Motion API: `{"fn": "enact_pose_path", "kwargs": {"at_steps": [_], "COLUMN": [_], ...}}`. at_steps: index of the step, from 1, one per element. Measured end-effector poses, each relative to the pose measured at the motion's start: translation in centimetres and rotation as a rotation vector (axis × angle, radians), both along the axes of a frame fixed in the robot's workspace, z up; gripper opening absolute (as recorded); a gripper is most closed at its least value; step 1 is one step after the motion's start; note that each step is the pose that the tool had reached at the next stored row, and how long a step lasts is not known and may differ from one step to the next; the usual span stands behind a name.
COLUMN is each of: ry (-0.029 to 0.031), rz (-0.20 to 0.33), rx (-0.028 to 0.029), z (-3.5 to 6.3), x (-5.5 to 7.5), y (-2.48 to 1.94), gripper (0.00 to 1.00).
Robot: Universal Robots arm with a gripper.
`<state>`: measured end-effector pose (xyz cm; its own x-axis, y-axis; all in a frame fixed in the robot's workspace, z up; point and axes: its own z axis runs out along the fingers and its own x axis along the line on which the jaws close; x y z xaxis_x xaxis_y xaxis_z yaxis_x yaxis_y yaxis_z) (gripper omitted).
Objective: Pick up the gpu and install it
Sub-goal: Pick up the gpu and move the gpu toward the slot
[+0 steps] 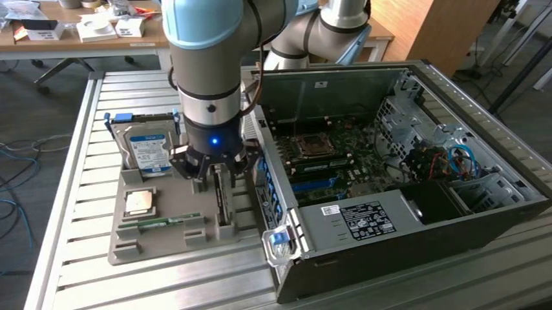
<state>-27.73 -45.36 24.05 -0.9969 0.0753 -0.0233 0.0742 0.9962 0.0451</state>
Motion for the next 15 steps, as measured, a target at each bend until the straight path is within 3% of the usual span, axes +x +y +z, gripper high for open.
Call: {"fn": "enact_pose_path", "kwargs": {"at_steps": [15], "ry": [0.0001], "rz": [0.0], "rx": [-0.0001], "z": [-0.78], "x": [-0.21], "y": [0.0], "gripper": [0.53]}}
